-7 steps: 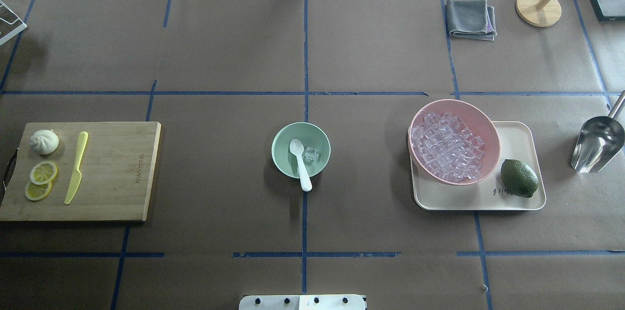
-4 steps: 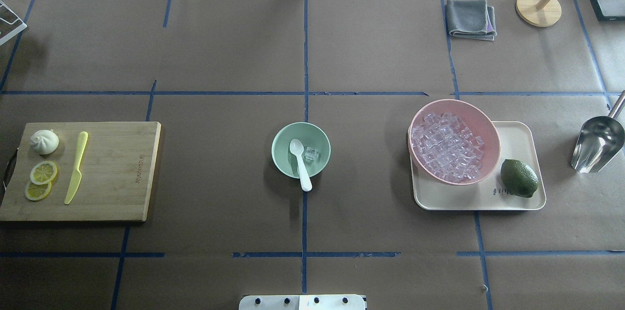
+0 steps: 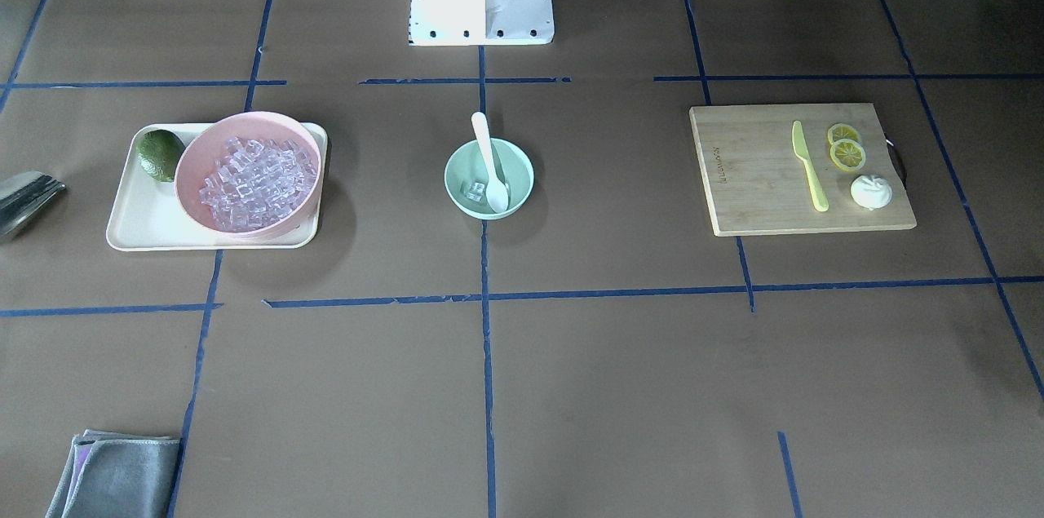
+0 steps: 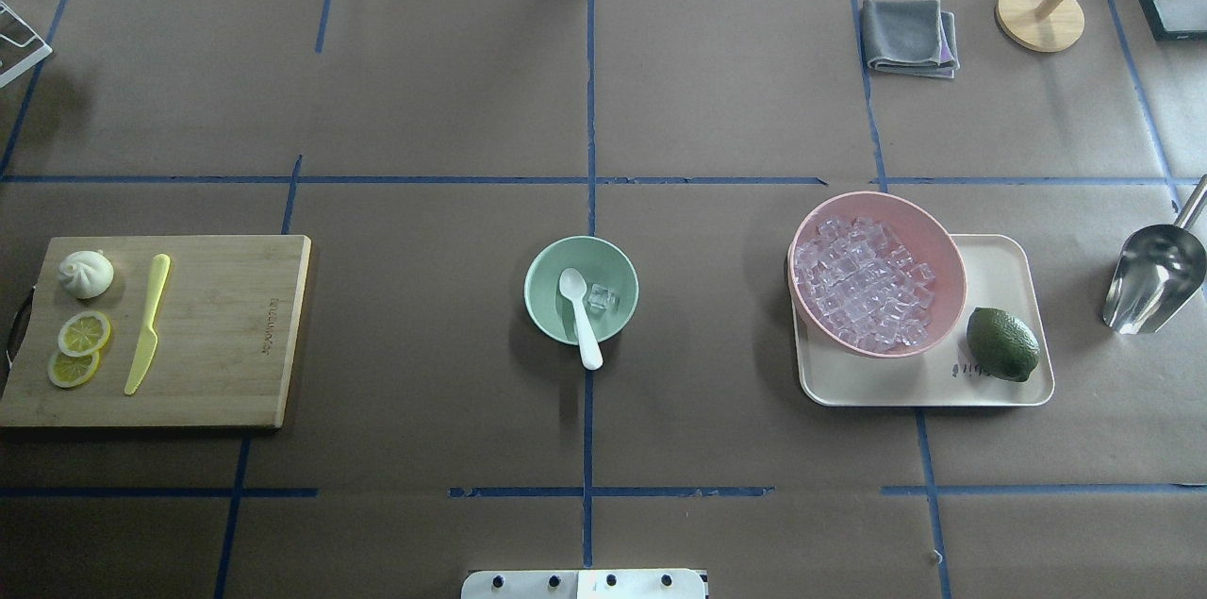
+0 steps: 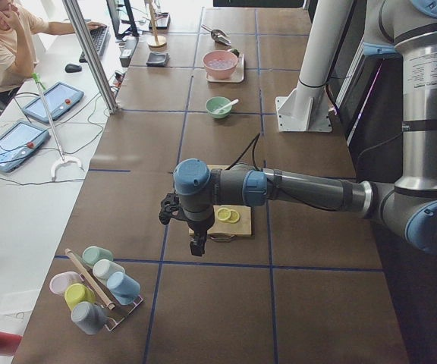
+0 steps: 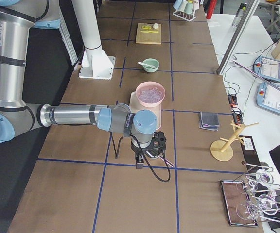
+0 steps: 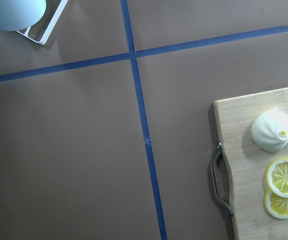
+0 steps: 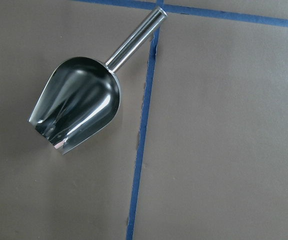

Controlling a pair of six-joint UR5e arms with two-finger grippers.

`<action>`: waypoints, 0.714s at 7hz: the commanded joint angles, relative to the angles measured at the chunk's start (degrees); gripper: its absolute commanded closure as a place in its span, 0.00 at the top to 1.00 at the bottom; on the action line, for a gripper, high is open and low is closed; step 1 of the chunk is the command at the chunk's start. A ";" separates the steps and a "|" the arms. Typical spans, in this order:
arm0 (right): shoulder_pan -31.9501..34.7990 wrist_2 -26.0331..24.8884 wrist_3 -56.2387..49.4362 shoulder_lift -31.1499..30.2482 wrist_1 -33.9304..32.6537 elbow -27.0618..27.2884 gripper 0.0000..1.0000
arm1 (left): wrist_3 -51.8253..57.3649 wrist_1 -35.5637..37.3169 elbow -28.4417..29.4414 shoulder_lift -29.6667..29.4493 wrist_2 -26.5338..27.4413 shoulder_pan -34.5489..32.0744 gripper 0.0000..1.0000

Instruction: Put spoon and ice into bowl

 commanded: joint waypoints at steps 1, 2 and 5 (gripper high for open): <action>0.00 -0.13 4.35 -0.44 2.46 -0.17 1.00 | -0.08 0.00 -0.22 0.05 0.01 0.00 1.00; 0.00 -0.13 7.51 0.08 3.96 -0.60 1.00 | -0.08 0.00 -0.22 0.05 0.01 0.00 1.00; 0.00 0.40 9.03 0.09 4.68 -0.17 1.00 | -0.08 0.00 -0.13 0.05 0.01 0.09 1.00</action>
